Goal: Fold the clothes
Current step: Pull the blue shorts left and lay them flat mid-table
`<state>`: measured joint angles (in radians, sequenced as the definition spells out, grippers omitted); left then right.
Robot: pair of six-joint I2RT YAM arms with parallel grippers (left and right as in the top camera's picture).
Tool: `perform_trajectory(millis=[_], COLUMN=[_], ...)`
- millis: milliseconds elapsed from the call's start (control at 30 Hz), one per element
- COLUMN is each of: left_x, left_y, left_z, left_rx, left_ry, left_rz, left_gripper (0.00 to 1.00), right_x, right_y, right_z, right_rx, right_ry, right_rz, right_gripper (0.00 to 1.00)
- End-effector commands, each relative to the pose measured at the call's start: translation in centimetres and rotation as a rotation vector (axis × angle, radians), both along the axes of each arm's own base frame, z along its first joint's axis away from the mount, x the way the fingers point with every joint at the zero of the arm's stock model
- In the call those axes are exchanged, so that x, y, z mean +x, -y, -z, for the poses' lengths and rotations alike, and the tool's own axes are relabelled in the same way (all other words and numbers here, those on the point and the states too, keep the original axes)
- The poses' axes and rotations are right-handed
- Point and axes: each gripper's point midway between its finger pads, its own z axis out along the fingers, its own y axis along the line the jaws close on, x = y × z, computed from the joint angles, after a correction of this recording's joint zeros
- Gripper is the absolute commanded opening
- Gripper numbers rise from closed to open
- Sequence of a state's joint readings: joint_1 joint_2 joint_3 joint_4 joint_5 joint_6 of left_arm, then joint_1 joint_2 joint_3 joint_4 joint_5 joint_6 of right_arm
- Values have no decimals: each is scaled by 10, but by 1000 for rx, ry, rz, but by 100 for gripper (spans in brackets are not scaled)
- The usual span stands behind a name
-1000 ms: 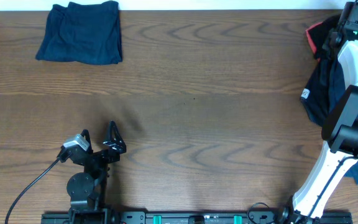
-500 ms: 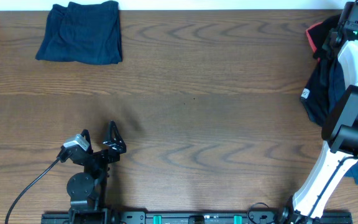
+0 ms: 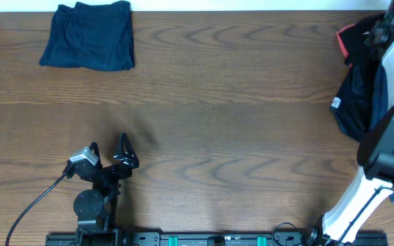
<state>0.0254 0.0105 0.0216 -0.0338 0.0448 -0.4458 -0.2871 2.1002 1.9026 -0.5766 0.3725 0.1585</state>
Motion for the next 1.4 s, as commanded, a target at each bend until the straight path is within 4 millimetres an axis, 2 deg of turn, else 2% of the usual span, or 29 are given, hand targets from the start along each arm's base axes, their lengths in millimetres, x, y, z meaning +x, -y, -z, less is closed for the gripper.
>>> perform_trajectory(millis=[0, 167, 367, 500, 600, 733, 867, 1000, 1067, 1133, 1233, 1367], left_x=[-1, -1, -1, -1, -1, -1, -1, -1, -1, -1, -1, -1], left_y=[-4, -4, -4, -4, -4, -4, -4, -4, -4, -4, -4, -4], left_z=[16, 16, 16, 16, 16, 16, 16, 16, 16, 16, 16, 16], left_rx=[0, 0, 0, 0, 0, 0, 0, 0, 0, 0, 0, 0], left_ry=[-48, -48, -48, -48, -48, -48, -48, -48, -48, -48, -48, -48], left_rz=[-24, -24, -24, -24, -24, -24, -24, -24, -24, -24, -24, -24], left_gripper=[98, 98, 98, 98, 98, 98, 98, 98, 98, 98, 98, 98], right_x=[8, 14, 20, 20, 15, 5, -16, -48, -64, -79, -106, -140], right_y=[-39, -91, -177, -257, -323, -396, -469, -524, -547, -565, -599, -633], right_z=[-50, -59, -51, -46, -33, 7, 66, 112, 122, 123, 117, 113], right_rx=[26, 50, 69, 103, 191, 301, 422, 490, 499, 511, 571, 672], right_ry=[108, 104, 57, 38, 26, -40, -160, -273, -308, -329, -354, -406], right_rz=[-88, -192, -344, -500, -620, -706, -822, -897, -943, -976, -1062, -1143], right_gripper=[1, 1, 1, 1, 1, 1, 1, 1, 1, 1, 1, 1])
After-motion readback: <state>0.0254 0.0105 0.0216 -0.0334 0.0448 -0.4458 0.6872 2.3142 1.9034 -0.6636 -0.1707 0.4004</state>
